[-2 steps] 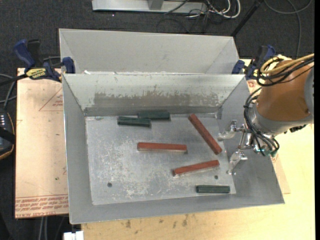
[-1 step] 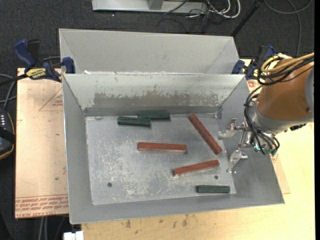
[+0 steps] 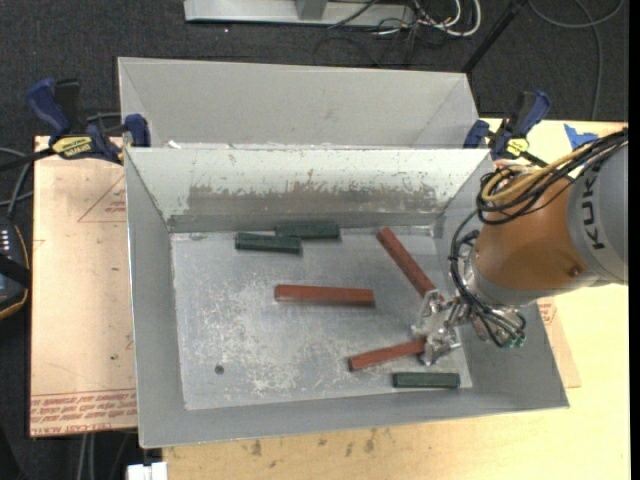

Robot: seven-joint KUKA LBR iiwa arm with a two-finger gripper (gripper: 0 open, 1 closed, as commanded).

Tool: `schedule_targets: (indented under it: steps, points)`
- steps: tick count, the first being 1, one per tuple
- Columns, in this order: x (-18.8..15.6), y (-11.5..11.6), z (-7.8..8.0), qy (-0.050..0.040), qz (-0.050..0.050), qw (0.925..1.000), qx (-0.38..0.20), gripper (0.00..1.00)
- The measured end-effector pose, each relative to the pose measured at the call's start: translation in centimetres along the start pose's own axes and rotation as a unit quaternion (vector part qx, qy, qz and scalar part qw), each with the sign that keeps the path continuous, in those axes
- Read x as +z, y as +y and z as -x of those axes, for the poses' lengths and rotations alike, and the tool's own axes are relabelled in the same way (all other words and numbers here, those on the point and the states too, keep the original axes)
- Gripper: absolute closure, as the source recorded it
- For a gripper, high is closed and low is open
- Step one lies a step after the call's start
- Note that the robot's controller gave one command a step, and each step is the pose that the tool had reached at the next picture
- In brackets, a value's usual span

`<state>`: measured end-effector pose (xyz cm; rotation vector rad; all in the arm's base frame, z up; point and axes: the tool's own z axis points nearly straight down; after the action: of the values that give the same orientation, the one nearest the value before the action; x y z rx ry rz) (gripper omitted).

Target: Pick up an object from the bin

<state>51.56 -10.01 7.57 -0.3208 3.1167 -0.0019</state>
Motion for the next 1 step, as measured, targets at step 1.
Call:
schedule_targets:
  steps: [1]
  points:
    - [0.0, 0.0, 0.0, 0.0, 0.0, 1.0, 0.0, 1.0]
